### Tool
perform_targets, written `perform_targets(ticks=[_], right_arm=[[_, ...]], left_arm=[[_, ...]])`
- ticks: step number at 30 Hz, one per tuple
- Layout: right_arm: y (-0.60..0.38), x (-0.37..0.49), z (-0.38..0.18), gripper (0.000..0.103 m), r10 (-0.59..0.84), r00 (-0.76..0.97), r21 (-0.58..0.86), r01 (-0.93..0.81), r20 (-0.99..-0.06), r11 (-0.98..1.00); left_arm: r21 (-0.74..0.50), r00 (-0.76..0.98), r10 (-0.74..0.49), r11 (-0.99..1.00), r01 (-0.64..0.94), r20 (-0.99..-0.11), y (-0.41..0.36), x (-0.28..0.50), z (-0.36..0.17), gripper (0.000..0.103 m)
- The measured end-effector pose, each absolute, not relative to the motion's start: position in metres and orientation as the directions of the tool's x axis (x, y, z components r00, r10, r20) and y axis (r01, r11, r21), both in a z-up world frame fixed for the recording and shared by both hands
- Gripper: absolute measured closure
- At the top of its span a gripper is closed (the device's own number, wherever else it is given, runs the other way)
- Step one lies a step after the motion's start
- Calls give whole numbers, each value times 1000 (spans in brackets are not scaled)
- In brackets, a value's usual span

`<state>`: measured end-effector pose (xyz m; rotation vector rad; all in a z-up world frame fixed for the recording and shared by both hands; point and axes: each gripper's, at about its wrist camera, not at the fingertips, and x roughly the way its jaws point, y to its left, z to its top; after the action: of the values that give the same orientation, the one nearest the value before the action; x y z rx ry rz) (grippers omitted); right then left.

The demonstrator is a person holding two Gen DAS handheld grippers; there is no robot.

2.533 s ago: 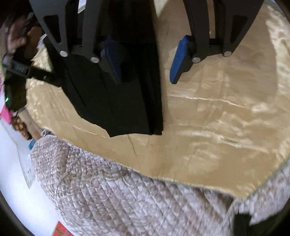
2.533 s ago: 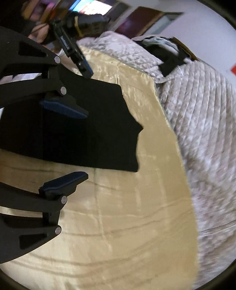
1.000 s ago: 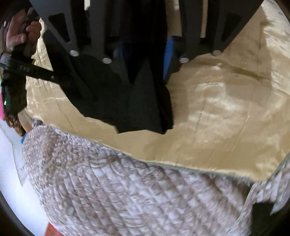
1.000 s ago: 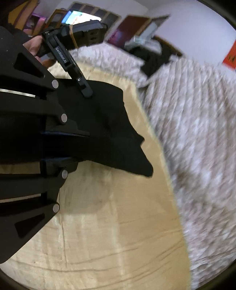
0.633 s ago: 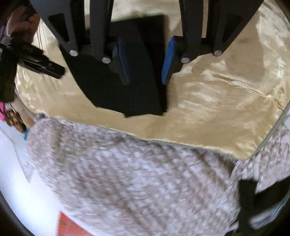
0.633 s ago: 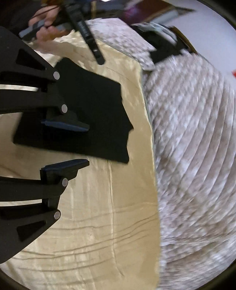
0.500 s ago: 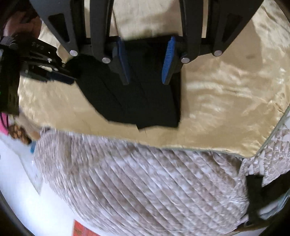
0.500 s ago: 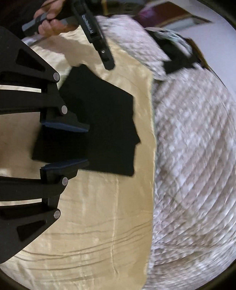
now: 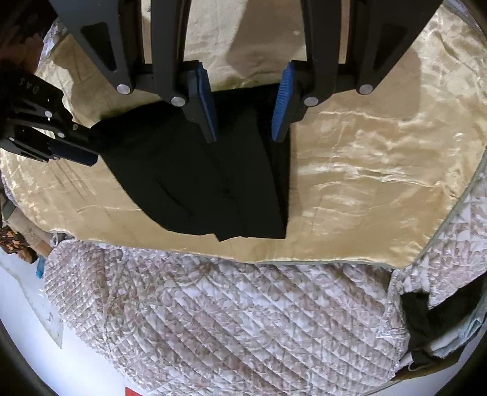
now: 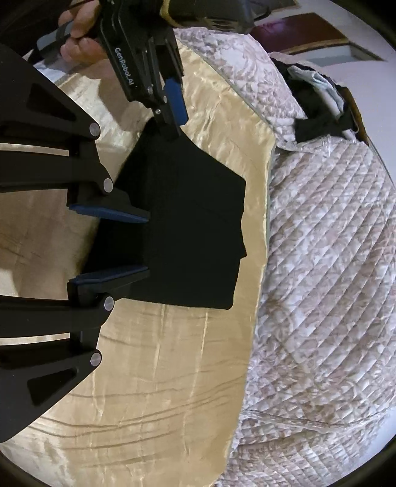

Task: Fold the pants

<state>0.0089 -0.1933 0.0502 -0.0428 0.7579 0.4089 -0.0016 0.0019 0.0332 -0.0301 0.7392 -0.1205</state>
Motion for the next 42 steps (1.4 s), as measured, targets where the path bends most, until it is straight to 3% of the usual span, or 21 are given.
perform_targets(ticks=[8, 15, 20, 25, 28, 42], right_arm=[[-189, 17, 32, 73, 328, 604, 109, -370, -727, 922], [-198, 13, 45, 73, 344, 644, 136, -351, -683, 927], [-196, 34, 49, 73, 352, 631, 159, -342, -692, 926], [-188, 78, 33, 73, 365, 560, 194, -342, -744, 920], [-203, 89, 32, 76, 382, 567, 253, -295, -730, 921], [-216, 97, 38, 74, 355, 593, 241, -266, -722, 933]], left_arm=[[-66, 709, -95, 995, 68, -698, 7, 6, 25, 61], [-52, 719, -65, 998, 40, -692, 12, 8, 36, 62], [-69, 731, -135, 990, 120, -669, -1, 33, 54, 62], [-88, 663, -158, 987, 137, -731, -8, 60, 25, 62], [-59, 675, -137, 989, 137, -725, -8, 60, 25, 62], [-56, 689, -108, 994, 98, -716, -4, 43, 29, 62]])
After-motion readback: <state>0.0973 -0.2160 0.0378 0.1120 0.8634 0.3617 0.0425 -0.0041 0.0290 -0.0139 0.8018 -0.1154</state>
